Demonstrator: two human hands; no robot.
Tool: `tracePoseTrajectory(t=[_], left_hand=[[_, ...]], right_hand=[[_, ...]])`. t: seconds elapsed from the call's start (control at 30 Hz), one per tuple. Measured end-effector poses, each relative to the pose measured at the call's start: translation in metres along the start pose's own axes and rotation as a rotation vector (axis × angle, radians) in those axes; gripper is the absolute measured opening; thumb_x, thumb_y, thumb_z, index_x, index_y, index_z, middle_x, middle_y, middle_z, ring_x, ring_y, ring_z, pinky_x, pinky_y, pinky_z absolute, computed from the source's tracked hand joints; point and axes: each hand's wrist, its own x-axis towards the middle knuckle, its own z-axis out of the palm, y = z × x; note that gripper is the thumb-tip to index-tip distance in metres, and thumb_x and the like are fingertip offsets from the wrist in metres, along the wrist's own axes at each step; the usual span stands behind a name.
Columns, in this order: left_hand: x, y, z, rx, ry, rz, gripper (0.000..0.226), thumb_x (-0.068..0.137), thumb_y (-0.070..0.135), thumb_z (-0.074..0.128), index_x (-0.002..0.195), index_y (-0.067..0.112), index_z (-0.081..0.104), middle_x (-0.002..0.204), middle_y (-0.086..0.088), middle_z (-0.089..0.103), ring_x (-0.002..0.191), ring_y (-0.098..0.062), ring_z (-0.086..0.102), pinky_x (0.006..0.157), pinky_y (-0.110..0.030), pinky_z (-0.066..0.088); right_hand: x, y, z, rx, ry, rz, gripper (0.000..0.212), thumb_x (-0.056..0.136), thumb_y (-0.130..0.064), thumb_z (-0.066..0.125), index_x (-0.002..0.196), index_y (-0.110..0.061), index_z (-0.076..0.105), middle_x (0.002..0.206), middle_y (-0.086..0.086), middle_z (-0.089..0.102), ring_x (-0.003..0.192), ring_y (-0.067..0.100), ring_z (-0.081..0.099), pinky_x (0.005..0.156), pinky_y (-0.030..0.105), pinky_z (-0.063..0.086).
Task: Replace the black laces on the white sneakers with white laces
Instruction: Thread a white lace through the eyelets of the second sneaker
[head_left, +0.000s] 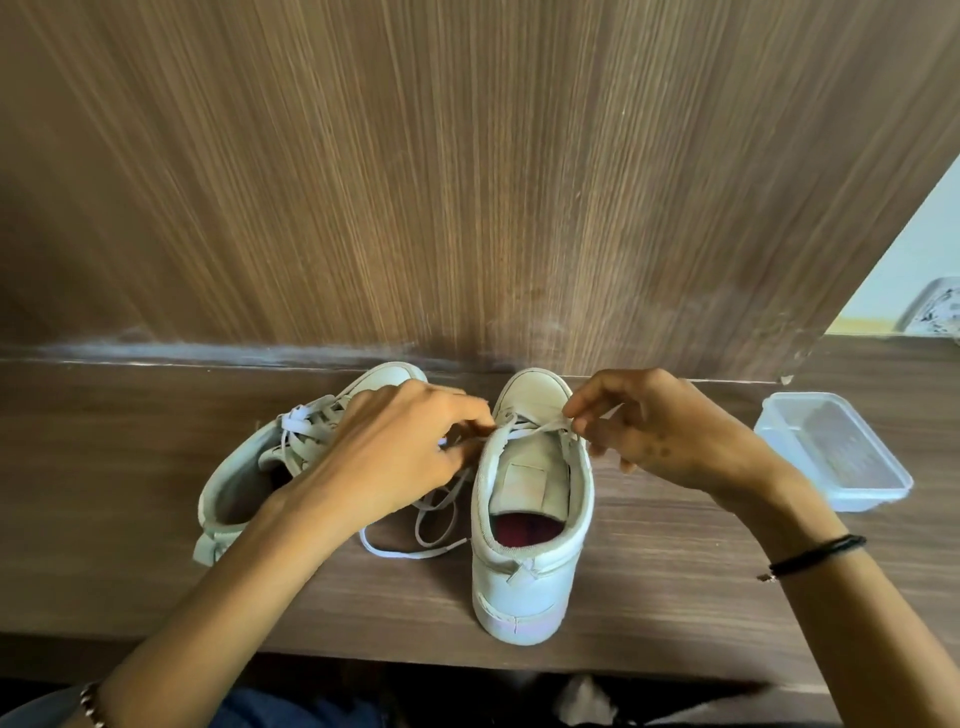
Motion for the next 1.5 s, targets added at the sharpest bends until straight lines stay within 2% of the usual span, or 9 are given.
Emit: tracePoseTrajectory(t=[0.1, 0.4, 0.53, 0.77, 0.87, 1.0, 1.13, 1.33, 1.5], left_hand=[[0.001, -0.005, 0.0, -0.046, -0.038, 0.023, 0.033, 0.097, 0.023, 0.06, 0.119, 0.046, 0.069, 0.102, 0.02, 0.068, 0.09, -0.009, 0.06, 0.078, -0.038, 0.052], [0.004, -0.007, 0.003, -0.129, -0.082, -0.001, 0.021, 0.101, 0.024, 0.058, 0.108, 0.042, 0.065, 0.073, 0.035, 0.06, 0.061, -0.011, 0.054, 0.064, -0.033, 0.049], [0.006, -0.01, 0.003, -0.154, -0.101, -0.059, 0.016, 0.099, 0.04, 0.052, 0.1, 0.04, 0.068, 0.081, 0.02, 0.066, 0.078, -0.003, 0.057, 0.077, -0.037, 0.052], [0.011, 0.009, 0.014, -0.881, -0.194, -0.695, 0.027, 0.091, 0.045, 0.065, 0.099, 0.019, 0.066, 0.089, 0.013, 0.06, 0.082, -0.001, 0.05, 0.086, -0.03, 0.033], [0.011, 0.004, 0.015, -0.726, -0.193, -0.499, 0.04, 0.088, 0.049, 0.061, 0.094, 0.01, 0.071, 0.076, 0.0, 0.059, 0.076, -0.017, 0.052, 0.075, -0.037, 0.04], [0.007, -0.008, 0.006, -0.614, -0.24, -0.271, 0.016, 0.099, 0.018, 0.063, 0.101, 0.031, 0.072, 0.087, 0.012, 0.076, 0.074, -0.018, 0.065, 0.08, -0.045, 0.048], [0.005, -0.008, 0.003, -0.489, -0.178, -0.131, 0.011, 0.092, 0.041, 0.069, 0.103, 0.038, 0.071, 0.088, 0.025, 0.074, 0.074, -0.018, 0.065, 0.087, -0.043, 0.047], [0.007, -0.005, 0.0, -0.436, -0.091, -0.127, 0.008, 0.093, 0.031, 0.07, 0.093, 0.033, 0.079, 0.079, 0.018, 0.074, 0.083, -0.003, 0.07, 0.085, -0.034, 0.055], [0.01, 0.003, 0.007, -0.756, -0.228, -0.436, 0.026, 0.098, 0.029, 0.062, 0.093, 0.007, 0.076, 0.077, 0.006, 0.067, 0.076, -0.006, 0.06, 0.077, -0.023, 0.045]], right_hand=[[0.002, 0.001, 0.001, 0.012, -0.049, 0.024, 0.017, 0.096, -0.007, 0.068, 0.101, -0.021, 0.074, 0.093, -0.002, 0.076, 0.08, 0.014, 0.073, 0.06, 0.019, 0.055], [0.001, -0.006, 0.004, 0.067, -0.084, -0.009, 0.018, 0.1, -0.012, 0.064, 0.104, -0.023, 0.078, 0.099, -0.004, 0.073, 0.088, 0.027, 0.069, 0.063, 0.021, 0.055], [0.002, -0.011, 0.003, 0.165, -0.172, 0.081, 0.016, 0.101, -0.021, 0.063, 0.108, -0.023, 0.077, 0.107, -0.001, 0.073, 0.087, 0.018, 0.066, 0.064, 0.021, 0.052], [0.004, -0.015, -0.002, 0.21, -0.191, 0.13, 0.015, 0.097, -0.021, 0.067, 0.102, -0.026, 0.08, 0.093, -0.014, 0.075, 0.075, -0.012, 0.059, 0.06, 0.005, 0.043], [0.007, -0.018, 0.001, 0.2, -0.191, 0.087, 0.014, 0.097, -0.021, 0.067, 0.102, -0.023, 0.08, 0.098, -0.016, 0.076, 0.078, -0.014, 0.061, 0.063, 0.0, 0.041], [0.012, -0.024, 0.009, 0.104, -0.134, 0.029, 0.012, 0.091, -0.022, 0.07, 0.092, -0.025, 0.082, 0.09, -0.02, 0.075, 0.076, -0.013, 0.062, 0.067, 0.003, 0.041], [0.013, -0.03, 0.013, -0.004, -0.084, -0.033, 0.013, 0.086, -0.017, 0.074, 0.09, -0.027, 0.083, 0.088, -0.016, 0.076, 0.078, -0.013, 0.063, 0.069, 0.002, 0.04], [0.014, -0.032, 0.016, -0.026, -0.033, -0.035, 0.015, 0.081, -0.012, 0.08, 0.088, -0.025, 0.084, 0.079, -0.015, 0.075, 0.069, -0.016, 0.059, 0.064, 0.001, 0.041], [0.015, -0.033, 0.02, -0.043, -0.005, -0.073, 0.006, 0.082, -0.021, 0.086, 0.087, -0.024, 0.085, 0.081, -0.014, 0.077, 0.074, -0.013, 0.063, 0.067, 0.004, 0.044]])
